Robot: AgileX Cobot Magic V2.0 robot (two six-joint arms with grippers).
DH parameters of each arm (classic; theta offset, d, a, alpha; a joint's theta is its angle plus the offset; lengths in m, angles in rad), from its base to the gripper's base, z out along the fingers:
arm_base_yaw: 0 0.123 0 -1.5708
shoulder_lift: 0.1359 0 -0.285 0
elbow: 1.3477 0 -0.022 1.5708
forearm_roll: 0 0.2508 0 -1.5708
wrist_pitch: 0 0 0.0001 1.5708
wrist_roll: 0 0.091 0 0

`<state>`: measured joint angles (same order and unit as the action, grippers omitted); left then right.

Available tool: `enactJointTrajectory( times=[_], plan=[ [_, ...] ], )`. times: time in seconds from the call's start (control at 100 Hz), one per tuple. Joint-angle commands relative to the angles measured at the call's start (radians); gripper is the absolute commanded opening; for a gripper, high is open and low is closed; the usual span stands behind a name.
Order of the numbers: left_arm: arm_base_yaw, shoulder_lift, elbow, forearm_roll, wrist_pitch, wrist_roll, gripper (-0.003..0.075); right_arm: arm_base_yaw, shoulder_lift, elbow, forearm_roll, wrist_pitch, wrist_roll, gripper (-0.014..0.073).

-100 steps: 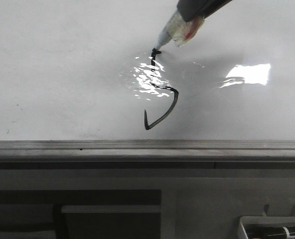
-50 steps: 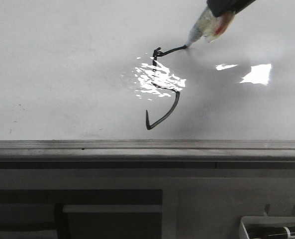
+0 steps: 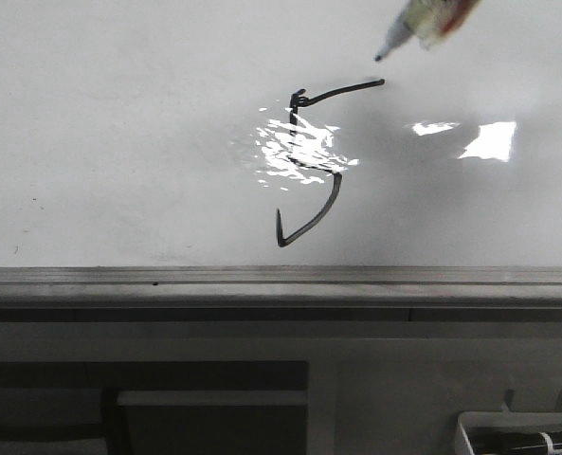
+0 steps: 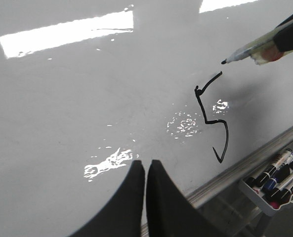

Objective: Write number 5 on whiteboard

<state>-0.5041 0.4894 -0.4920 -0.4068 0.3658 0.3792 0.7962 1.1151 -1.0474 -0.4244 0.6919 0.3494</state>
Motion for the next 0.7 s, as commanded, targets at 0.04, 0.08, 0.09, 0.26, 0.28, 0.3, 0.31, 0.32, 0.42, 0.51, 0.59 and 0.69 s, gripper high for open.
enactJointTrajectory(
  times=[0.04, 0.08, 0.09, 0.26, 0.28, 0.3, 0.31, 0.32, 0.42, 0.51, 0.59, 0.69],
  plan=[
    [0.000, 0.013, -0.039, -0.038, -0.053, -0.011, 0.0107, 0.113, -0.064, -0.034, -0.047, -0.095, -0.024, -0.0040],
    [0.000, 0.026, -0.052, -0.040, -0.037, -0.009, 0.0183, 0.149, -0.064, -0.034, -0.047, -0.084, -0.054, -0.0040],
    [0.000, 0.032, -0.054, -0.040, -0.033, -0.006, 0.0218, 0.155, -0.064, -0.034, -0.047, -0.081, -0.059, -0.0040],
    [-0.014, 0.143, -0.163, -0.082, 0.102, 0.201, 0.0490, 0.277, -0.023, -0.019, -0.047, -0.071, -0.193, -0.0043],
    [-0.018, 0.158, -0.177, -0.092, 0.121, 0.245, 0.0489, 0.288, -0.019, -0.015, -0.047, -0.073, -0.198, -0.0043],
    [-0.025, 0.173, -0.191, -0.107, 0.140, 0.276, 0.0487, 0.296, -0.013, -0.013, -0.047, -0.073, -0.204, -0.0043],
    [-0.028, 0.173, -0.195, -0.112, 0.147, 0.291, 0.0487, 0.301, -0.008, -0.010, -0.047, -0.073, -0.210, -0.0043],
    [-0.031, 0.183, -0.200, -0.116, 0.154, 0.322, 0.0482, 0.303, -0.006, -0.009, -0.046, -0.073, -0.213, -0.0043],
    [-0.080, 0.256, -0.250, -0.210, 0.243, 0.516, 0.0445, 0.324, 0.015, 0.011, -0.006, -0.078, -0.291, -0.0057],
    [-0.126, 0.323, -0.269, -0.254, 0.259, 0.590, 0.0405, 0.327, 0.019, 0.026, 0.058, -0.098, -0.360, -0.0069],
    [-0.174, 0.376, -0.273, -0.257, 0.249, 0.616, 0.0371, 0.327, 0.019, 0.034, 0.080, -0.101, -0.382, -0.0069],
    [-0.215, 0.431, -0.273, -0.265, 0.238, 0.628, 0.0351, 0.327, 0.019, 0.044, 0.082, -0.103, -0.382, -0.0069]
  ],
)
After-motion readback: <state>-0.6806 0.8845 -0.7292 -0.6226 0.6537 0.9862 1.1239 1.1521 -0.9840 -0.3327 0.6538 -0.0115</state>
